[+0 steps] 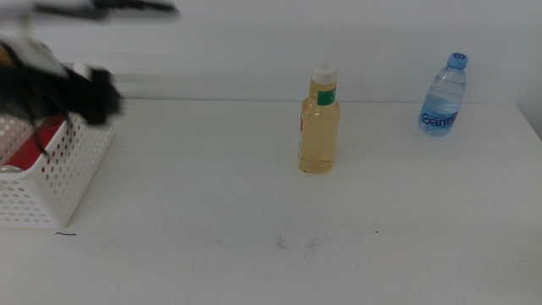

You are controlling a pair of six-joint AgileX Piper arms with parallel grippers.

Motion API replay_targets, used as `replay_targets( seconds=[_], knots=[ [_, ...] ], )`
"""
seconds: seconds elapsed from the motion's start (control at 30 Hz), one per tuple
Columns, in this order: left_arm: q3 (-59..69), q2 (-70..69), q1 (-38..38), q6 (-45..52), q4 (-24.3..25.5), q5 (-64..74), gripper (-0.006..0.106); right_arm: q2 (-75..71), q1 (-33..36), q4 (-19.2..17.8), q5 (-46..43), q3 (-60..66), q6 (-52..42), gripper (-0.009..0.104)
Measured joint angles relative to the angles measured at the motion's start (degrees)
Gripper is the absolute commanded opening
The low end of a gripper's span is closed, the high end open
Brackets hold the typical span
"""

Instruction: Use arms to grab the bottles and put them into the dustbin to the left of the table.

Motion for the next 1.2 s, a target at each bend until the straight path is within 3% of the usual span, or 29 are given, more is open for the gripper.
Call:
replay_targets(
  seconds=[0.17, 0.3, 0.5, 0.87, 1.2],
  knots=[
    [14.22, -2.15, -10.98, -1.02, -0.66, -21.67, 0.094, 0.0, 0.0, 0.0, 0.0, 0.0, 0.0, 0.09],
    [25.41, 2.24, -19.19, -1.02, -4.6, -45.2, 0.094, 0.0, 0.0, 0.0, 0.0, 0.0, 0.0, 0.09],
    [23.53, 18.75, -24.57, -1.02, -5.14, -58.64, 0.094, 0.0, 0.0, 0.0, 0.0, 0.0, 0.0, 0.09],
    [10.38, 37.53, -25.98, -1.48, -4.93, -70.68, 0.094, 0.0, 0.0, 0.0, 0.0, 0.0, 0.0, 0.09],
    [4.69, 42.13, -26.22, -2.39, -4.93, -73.33, 0.094, 0.0, 0.0, 0.0, 0.0, 0.0, 0.0, 0.09]
  ],
)
